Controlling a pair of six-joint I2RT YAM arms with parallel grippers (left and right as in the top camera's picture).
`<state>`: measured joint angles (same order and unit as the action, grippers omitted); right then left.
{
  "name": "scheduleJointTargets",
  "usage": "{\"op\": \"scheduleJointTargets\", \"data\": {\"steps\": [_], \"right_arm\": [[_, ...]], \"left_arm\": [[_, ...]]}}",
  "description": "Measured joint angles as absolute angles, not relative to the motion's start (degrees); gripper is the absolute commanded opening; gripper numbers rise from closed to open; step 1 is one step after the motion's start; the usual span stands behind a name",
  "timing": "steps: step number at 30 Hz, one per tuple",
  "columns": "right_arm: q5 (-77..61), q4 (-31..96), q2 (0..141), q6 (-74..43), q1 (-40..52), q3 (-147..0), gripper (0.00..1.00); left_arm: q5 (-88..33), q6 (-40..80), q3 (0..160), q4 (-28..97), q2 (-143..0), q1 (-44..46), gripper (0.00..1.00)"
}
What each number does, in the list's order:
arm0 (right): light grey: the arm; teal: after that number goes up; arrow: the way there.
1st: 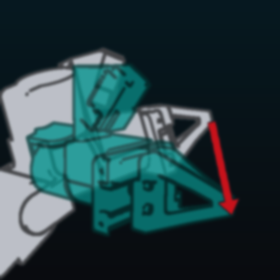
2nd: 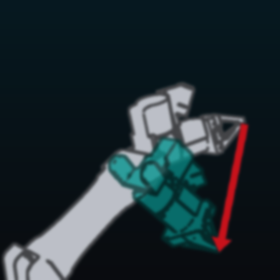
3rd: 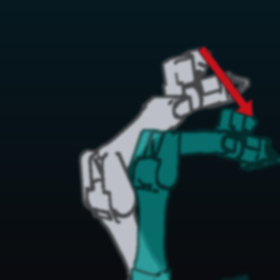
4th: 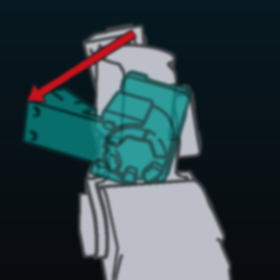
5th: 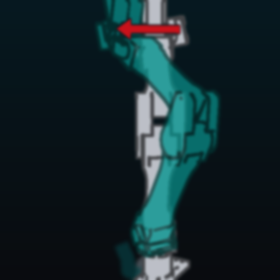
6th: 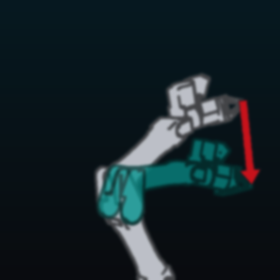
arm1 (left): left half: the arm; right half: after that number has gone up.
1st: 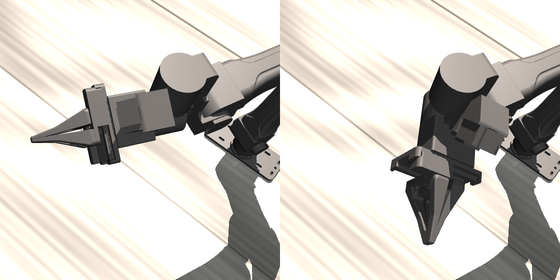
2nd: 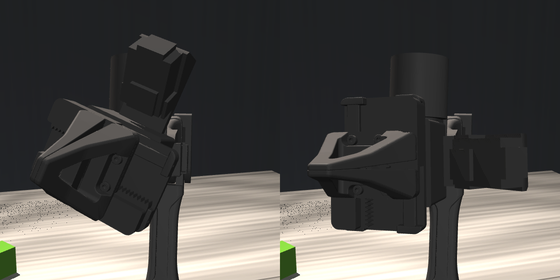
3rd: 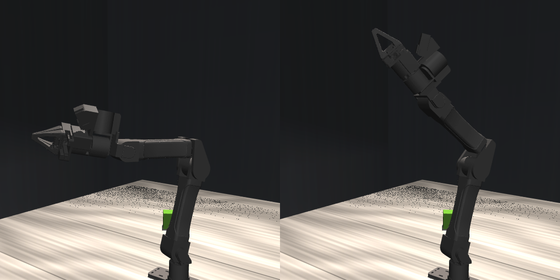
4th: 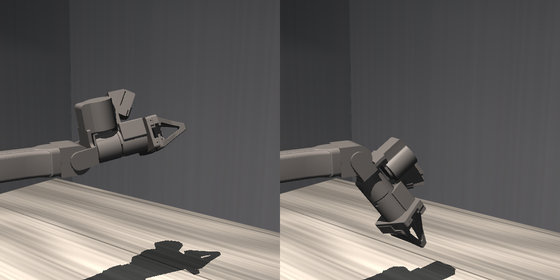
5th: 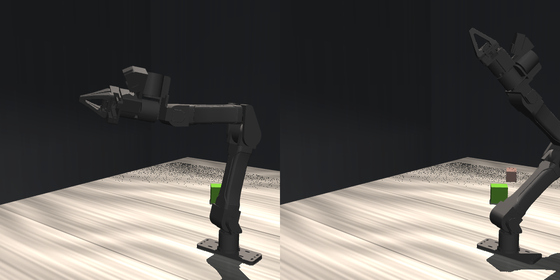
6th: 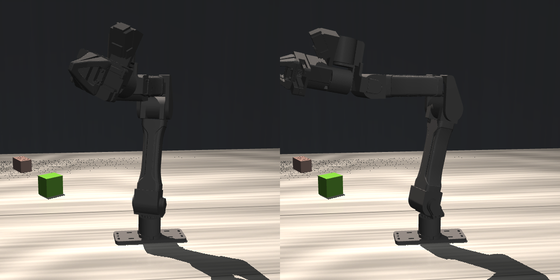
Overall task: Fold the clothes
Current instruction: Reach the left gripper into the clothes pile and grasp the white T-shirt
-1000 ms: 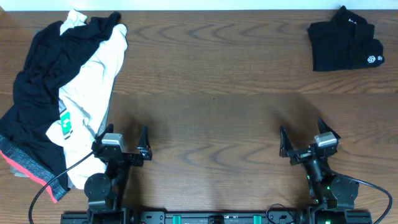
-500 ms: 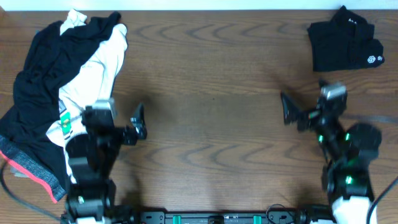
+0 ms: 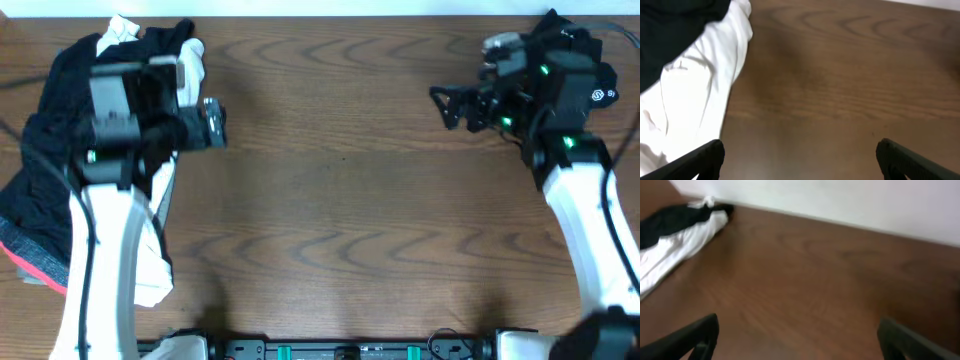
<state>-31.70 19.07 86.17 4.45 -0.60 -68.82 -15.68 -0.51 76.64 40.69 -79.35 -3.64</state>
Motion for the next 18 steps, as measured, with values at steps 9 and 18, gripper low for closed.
{"op": "scheduleJointTargets", "data": {"steps": [9, 18], "right_arm": [[-33.8, 21.5, 91.5, 5.2, 2.4, -71.5, 0.99], [-33.3, 21.8, 91.9, 4.6, 5.2, -71.5, 0.97]], "left_arm": [[-17.1, -2.0, 77.9, 43.7, -86.5, -3.7, 0.98], [-6.4, 2.2, 77.9, 51.3, -89.7, -11.6, 0.98]]}}
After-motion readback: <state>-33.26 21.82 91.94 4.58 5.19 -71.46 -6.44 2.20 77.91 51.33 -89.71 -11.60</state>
